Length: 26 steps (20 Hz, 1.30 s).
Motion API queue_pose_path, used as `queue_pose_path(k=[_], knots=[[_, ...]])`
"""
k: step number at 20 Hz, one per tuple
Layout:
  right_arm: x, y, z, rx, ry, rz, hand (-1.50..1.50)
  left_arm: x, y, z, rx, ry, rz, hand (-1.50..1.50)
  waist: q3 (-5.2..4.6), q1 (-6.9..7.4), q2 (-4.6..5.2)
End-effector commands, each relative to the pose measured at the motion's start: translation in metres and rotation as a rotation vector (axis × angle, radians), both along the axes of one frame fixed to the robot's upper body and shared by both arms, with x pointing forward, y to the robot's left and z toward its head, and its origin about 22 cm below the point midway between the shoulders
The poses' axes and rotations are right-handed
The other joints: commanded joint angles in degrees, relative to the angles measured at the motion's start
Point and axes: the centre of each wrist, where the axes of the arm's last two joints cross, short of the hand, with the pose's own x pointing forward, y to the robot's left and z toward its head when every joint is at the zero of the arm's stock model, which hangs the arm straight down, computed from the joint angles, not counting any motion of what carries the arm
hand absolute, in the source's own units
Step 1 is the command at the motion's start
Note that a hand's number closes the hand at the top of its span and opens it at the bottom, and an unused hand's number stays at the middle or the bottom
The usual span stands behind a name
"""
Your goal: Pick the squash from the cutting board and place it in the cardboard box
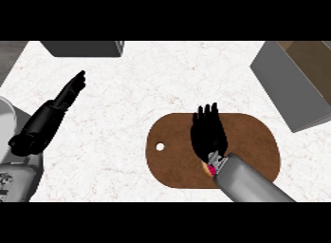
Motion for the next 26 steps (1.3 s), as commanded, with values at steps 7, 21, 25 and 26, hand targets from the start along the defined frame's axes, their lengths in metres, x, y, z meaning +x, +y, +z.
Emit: queue_pose_path(k=[7,21,25,26], knots=[[0.009,-0.027,-0.031,0.012,0.032,0.195,1.50,0.002,-0.003,0.011,-0.009,-0.005,0.001,0.00,0.05,0.21,0.11],[0.108,-0.040,0.039,0.838,-0.195,-0.327,1.50,0.003,-0.016,0.007,-0.012,-0.023,-0.054,0.00,0.26,3.54,2.03],[0.129,-0.029,0.051,0.856,-0.388,-0.268,1.50,0.013,-0.018,0.015,-0.005,-0.028,-0.070,0.00,0.14,4.05,1.88],[0.137,-0.027,0.061,0.863,-0.393,-0.244,1.50,0.015,-0.007,0.011,-0.003,-0.020,-0.046,0.00,0.07,3.41,1.58]])
